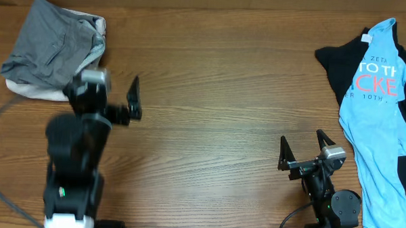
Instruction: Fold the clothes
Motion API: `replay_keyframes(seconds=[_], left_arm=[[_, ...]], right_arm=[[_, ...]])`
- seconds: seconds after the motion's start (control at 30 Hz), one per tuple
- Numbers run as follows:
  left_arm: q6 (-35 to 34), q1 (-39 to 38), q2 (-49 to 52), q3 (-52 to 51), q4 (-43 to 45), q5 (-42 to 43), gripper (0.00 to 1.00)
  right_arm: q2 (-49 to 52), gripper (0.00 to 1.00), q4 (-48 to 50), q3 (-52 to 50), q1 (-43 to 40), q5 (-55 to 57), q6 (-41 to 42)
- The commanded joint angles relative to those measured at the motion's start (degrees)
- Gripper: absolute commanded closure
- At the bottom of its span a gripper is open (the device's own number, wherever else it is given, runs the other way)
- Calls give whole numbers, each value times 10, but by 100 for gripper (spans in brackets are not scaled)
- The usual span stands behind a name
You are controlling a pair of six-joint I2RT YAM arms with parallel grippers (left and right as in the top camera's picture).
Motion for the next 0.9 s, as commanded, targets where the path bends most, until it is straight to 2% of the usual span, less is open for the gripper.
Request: replay_keyframes(seconds=[0.0, 0.17, 0.3, 0.67, 0.87], left_arm=[[-10, 0, -111, -108, 43, 1, 0], [-17, 8, -238, -223, 64, -4, 0], [-17, 16, -310, -279, 64, -5, 0], [-16, 16, -407, -372, 71, -19, 0], [-14, 15, -414, -373, 28, -23, 0]], right_arm=[[-7, 0, 2, -6, -2, -3, -4], [-7, 0, 2, -6, -2, -3, -3], [-7, 0, 2, -6, -2, -3, -3], [-7, 0, 2, -6, -2, -3, -3], [-7, 0, 2, -6, -2, -3, -4]])
